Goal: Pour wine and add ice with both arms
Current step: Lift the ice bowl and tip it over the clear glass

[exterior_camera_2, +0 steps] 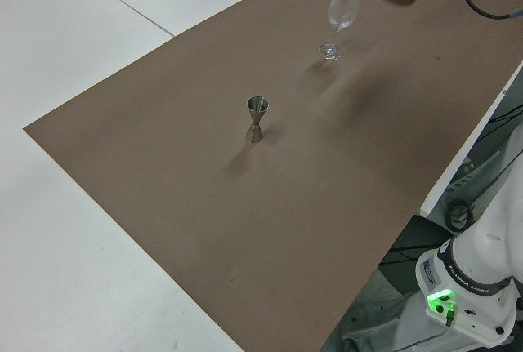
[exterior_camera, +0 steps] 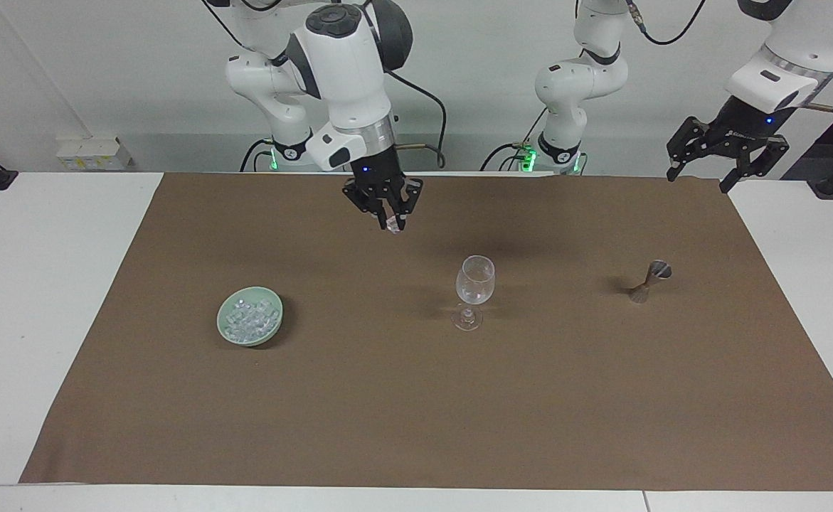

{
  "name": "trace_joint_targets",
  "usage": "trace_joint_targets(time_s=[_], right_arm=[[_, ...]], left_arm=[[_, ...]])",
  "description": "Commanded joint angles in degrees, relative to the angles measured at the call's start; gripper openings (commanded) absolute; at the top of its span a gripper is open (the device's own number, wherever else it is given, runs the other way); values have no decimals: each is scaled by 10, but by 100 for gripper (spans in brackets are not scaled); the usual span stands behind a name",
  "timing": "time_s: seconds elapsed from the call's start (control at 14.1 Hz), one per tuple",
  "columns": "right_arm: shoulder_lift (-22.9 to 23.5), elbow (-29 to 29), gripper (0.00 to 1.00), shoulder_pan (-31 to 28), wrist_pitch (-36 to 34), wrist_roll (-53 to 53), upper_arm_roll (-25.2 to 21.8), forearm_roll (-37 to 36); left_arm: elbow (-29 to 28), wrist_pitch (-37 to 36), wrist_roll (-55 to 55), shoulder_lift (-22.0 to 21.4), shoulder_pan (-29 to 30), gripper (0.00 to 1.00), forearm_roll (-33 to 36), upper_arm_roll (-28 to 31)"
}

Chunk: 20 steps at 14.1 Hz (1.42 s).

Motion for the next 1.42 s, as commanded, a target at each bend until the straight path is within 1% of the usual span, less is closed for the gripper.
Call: trace_joint_targets(time_s=[0.0, 0.07, 0.21, 0.43, 0.5, 0.57, 0.64, 0.78, 0.85, 1.06, 1.21, 1.35], right_arm=[[52, 47, 0, -6, 37, 64, 31, 4], [61, 49, 0, -6, 70, 81, 41, -1], [78, 50, 0, -4, 103, 104, 60, -19], [128, 67, 0, 2, 138, 149, 88, -92], [142, 79, 0, 2, 138, 160, 97, -119], [151, 84, 0, 2, 140, 165, 103, -132], [157, 84, 0, 3, 146, 168, 107, -134], [166, 82, 0, 10, 149, 180, 107, -155], [166, 80, 0, 10, 148, 187, 109, -157], [174, 78, 0, 10, 149, 189, 113, -176], [179, 77, 0, 12, 150, 190, 117, -176], [179, 77, 0, 14, 149, 189, 117, -180]], left_arm=[[-20, -5, -86, -18, -10, 100, 35, 5], [-19, -5, -114, -21, -12, 100, 35, 5], [-15, -5, -116, -18, -10, 100, 35, 5], [-11, -5, -109, -16, -11, 100, 39, 8], [-10, -5, -110, -19, -12, 100, 39, 6], [-11, -6, -108, -21, -11, 100, 38, 6], [-10, -3, -106, -18, -6, 100, 44, 6], [-11, 7, -101, -15, -6, 100, 78, 5], [-11, 8, -98, -14, -10, 100, 80, 6], [-12, 20, -98, -10, -8, 100, 73, 5], [-12, 16, -78, -9, -7, 100, 70, 6], [-11, 18, -77, 4, -7, 100, 65, 5]])
